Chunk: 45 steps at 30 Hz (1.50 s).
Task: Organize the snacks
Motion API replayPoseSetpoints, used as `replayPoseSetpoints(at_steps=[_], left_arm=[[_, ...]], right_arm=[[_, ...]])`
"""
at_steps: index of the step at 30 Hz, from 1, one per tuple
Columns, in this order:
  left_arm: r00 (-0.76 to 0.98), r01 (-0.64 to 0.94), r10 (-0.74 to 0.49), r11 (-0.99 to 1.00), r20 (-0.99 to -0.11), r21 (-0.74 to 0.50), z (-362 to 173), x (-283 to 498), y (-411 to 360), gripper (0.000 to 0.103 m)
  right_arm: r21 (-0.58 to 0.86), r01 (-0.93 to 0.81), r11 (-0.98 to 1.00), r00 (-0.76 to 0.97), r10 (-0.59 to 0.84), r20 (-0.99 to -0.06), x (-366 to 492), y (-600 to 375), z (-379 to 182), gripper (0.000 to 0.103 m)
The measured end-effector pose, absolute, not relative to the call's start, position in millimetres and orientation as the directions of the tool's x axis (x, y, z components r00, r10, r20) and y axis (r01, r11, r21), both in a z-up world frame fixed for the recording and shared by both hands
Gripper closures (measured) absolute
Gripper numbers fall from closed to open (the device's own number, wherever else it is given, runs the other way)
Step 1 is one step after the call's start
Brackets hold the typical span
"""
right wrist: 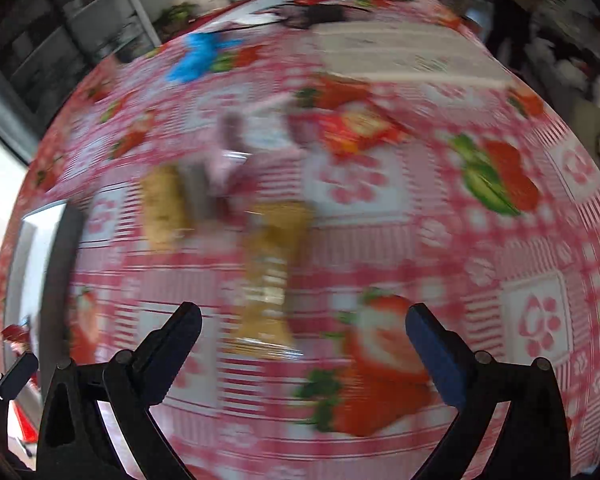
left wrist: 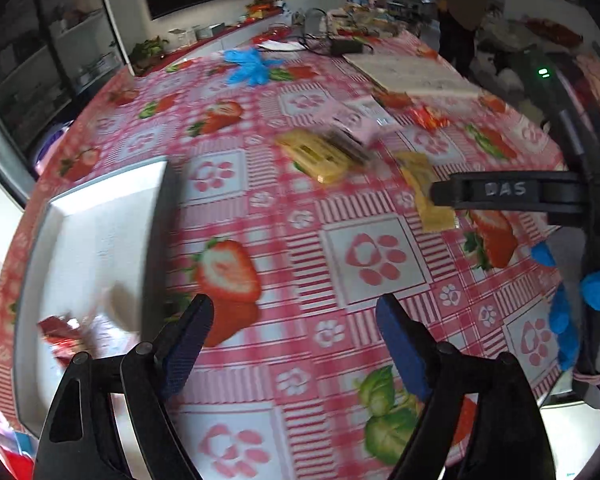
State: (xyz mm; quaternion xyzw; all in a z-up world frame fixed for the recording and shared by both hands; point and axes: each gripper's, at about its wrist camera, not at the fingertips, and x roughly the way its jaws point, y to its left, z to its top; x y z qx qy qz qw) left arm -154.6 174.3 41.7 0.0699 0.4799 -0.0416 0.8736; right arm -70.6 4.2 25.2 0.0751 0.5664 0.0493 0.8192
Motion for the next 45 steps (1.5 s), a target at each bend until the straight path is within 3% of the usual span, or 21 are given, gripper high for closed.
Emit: replayPoseSetpoints(at_steps=[5, 8, 11, 45], left_arm=[[0.494, 0.136, -0.021, 0.989, -0.869, 0.054, 6.2, -140.8, 162.9, 0.016], [0.526, 0.089, -0.028, 0.996, -0.85, 0.022, 0.8, -138.0, 169.7, 0.0], [0.571, 0.066, -0.036, 0.998, -0.82, 0.003, -2.0, -138.4, 177.4, 0.0], [0.611, 0.053, -0.03, 0.999, -0.791, 0.003, -3.7, -142.8, 178.4, 0.0]], right_arm=[[0.145, 0.07, 0.987, 0.425, 0.102, -0.899, -85.5, -36.3, 11.8, 0.0], [0.106, 0.043, 0.993, 0.457, 0.075, -0.886, -89.7, -34.7, 10.1, 0.0], [0.018, 0.006, 1.0, 0.48, 0.013, -0.877, -92.8, -23.0, 7.8, 0.0], [0.027, 0.0, 1.0, 0.526, 0.023, -0.85, -100.4, -19.4, 4.9, 0.0]])
